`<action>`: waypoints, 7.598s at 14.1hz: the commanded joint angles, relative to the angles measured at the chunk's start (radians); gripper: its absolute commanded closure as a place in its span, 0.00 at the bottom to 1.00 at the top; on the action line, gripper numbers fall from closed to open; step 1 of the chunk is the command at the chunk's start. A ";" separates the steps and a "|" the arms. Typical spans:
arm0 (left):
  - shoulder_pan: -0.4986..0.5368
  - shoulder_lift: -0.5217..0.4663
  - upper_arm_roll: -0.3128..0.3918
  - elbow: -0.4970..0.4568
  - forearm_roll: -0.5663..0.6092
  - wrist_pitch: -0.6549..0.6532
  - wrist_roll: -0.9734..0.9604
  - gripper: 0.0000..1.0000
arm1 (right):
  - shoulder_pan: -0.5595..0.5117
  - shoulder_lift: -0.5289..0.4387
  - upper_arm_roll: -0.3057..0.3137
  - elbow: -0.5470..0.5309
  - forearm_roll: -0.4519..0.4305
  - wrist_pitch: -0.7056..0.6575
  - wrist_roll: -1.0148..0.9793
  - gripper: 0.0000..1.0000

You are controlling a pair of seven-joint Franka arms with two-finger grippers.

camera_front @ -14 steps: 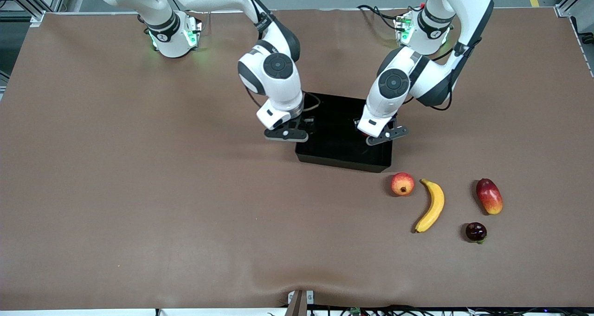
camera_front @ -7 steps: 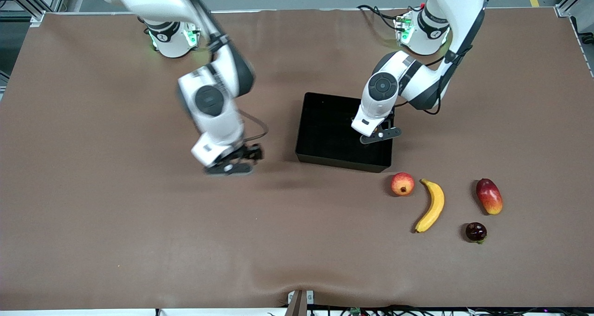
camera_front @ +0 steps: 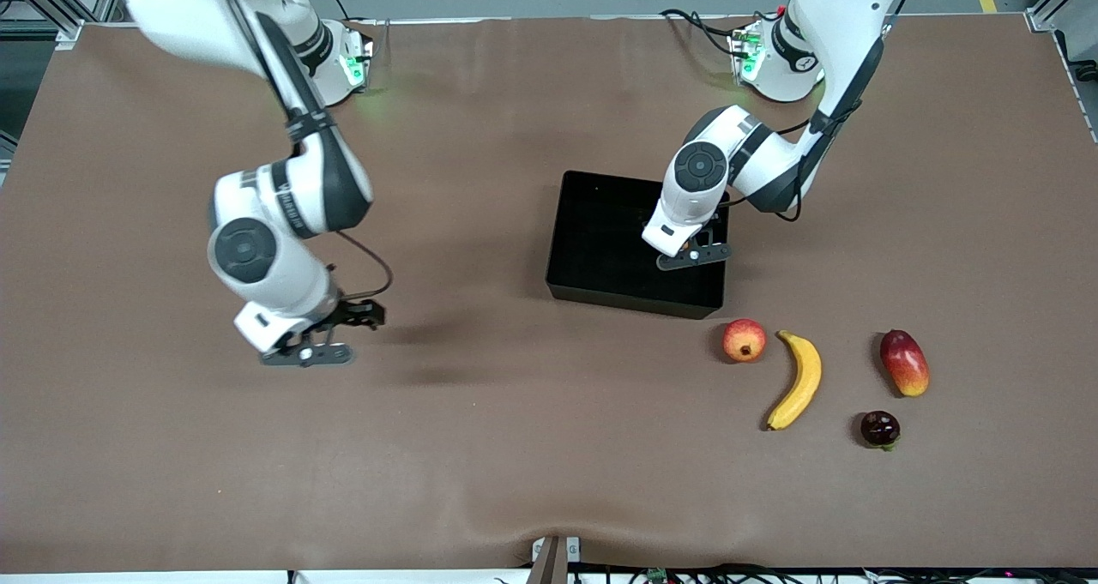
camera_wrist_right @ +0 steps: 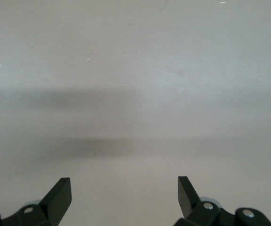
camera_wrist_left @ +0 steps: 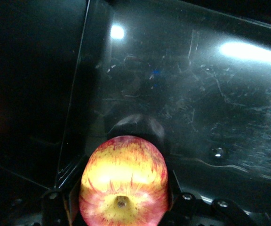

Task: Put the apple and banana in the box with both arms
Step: 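Lower the apple into the box while the right gripper withdraws, then grasp the yellow banana with the left gripper while the right gripper withdraws, then lift the banana with the left gripper and carry it over the box, then lower the banana into the box and open the left gripper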

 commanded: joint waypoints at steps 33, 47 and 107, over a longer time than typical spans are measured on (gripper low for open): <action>0.437 0.235 -0.012 0.583 0.026 -0.145 0.856 0.00 | -0.255 -0.106 -0.037 0.097 -0.001 -0.218 -0.133 0.00; 0.443 0.406 0.045 0.620 0.109 0.013 1.125 0.94 | -0.319 -0.153 -0.037 0.209 0.059 -0.423 -0.227 0.00; 0.297 0.262 -0.487 0.290 0.574 -0.100 -0.403 0.00 | -0.378 -0.443 0.055 0.182 -0.013 -0.661 -0.115 0.00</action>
